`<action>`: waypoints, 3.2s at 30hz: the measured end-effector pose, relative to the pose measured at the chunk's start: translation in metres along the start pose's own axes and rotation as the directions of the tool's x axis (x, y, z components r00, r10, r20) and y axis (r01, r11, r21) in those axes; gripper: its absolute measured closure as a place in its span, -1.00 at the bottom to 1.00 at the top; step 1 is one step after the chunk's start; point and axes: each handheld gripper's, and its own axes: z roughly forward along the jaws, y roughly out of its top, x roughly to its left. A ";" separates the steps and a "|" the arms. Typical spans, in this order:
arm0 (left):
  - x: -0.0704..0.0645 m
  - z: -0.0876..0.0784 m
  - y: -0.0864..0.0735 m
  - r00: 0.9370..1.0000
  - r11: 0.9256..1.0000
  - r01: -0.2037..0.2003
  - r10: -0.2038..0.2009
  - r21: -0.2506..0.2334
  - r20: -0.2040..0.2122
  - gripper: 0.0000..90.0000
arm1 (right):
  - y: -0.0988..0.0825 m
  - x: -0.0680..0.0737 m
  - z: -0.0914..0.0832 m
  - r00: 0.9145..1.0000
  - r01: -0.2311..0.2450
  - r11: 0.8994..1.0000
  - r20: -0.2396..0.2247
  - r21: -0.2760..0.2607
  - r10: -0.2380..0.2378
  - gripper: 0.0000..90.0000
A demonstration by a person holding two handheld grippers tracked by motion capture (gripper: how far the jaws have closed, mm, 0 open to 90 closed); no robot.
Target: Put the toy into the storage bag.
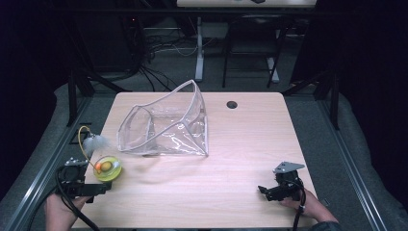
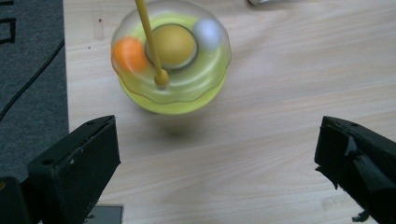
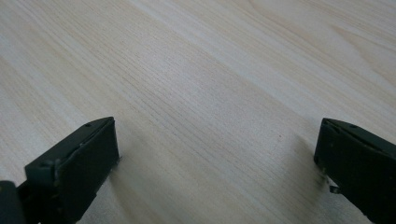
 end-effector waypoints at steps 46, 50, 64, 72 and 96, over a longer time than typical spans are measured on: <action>0.041 -0.045 0.115 0.996 0.991 -0.090 0.088 0.099 0.027 0.10 | 0.000 0.000 0.000 1.000 -0.001 1.000 -0.002 -0.001 0.001 -1.00; 0.040 -0.044 0.118 0.995 0.988 -0.099 0.096 0.117 0.033 0.23 | 0.000 0.000 0.000 1.000 -0.001 1.000 -0.002 -0.002 0.001 -1.00; 0.040 -0.042 0.120 0.995 0.987 -0.104 0.103 0.125 0.012 0.71 | 0.000 0.000 0.000 1.000 -0.001 1.000 -0.002 -0.002 0.001 -1.00; 0.040 -0.042 0.119 0.995 0.986 -0.103 0.104 0.130 0.005 0.96 | 0.000 0.000 0.000 1.000 -0.002 1.000 -0.002 -0.001 0.002 -1.00; 0.032 -0.058 0.133 0.986 0.981 -0.161 0.163 0.112 -0.015 0.97 | 0.000 0.000 0.000 1.000 -0.001 1.000 -0.002 0.003 0.001 -1.00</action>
